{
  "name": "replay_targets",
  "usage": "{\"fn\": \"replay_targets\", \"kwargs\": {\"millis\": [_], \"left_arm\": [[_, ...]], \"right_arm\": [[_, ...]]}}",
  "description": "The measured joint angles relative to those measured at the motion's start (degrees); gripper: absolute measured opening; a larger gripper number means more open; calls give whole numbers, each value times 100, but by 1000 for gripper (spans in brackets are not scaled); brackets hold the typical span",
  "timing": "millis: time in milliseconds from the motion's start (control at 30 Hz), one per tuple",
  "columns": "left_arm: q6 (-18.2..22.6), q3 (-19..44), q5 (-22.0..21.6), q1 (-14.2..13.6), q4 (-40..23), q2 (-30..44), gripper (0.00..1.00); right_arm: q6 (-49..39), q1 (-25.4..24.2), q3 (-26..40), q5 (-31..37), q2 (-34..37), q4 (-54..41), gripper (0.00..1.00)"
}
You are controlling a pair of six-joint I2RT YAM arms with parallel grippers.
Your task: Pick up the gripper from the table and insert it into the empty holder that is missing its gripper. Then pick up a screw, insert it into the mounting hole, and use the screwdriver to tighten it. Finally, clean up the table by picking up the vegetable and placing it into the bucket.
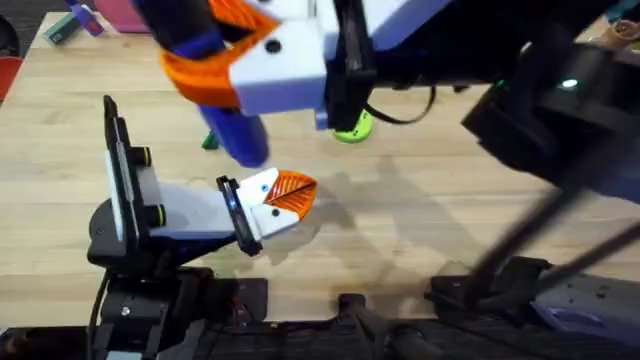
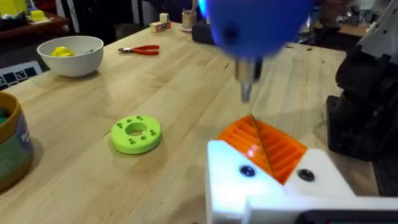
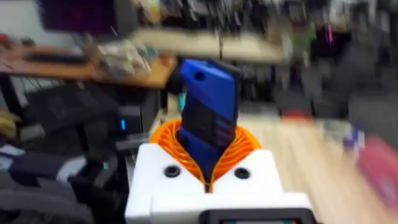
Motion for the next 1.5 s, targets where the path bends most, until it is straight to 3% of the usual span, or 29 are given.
{"fn": "replay_targets", "kwargs": {"millis": [267,433,533,733,933,1267,1500], "left_arm": [[0,0,-2,0,0,0,6],[0,0,0,0,0,0,6],[0,0,-1,0,1,0,6],[0,0,0,0,0,0,6],[0,0,-2,0,0,0,6],[0,0,0,0,0,0,6],[0,0,0,0,0,0,6]], "right_arm": [[-1270,-316,1070,1775,-466,-4161,21],[-2208,-659,1668,3153,-788,-5557,21],[-3203,-889,1784,3894,-868,-6433,21],[-5261,-1371,1784,4771,-465,-8302,21],[-6105,-1886,1784,5031,345,-8981,21],[-6887,-2517,1786,5150,1908,-8768,21],[-7047,-3002,1786,5343,2938,-8118,21]]}}
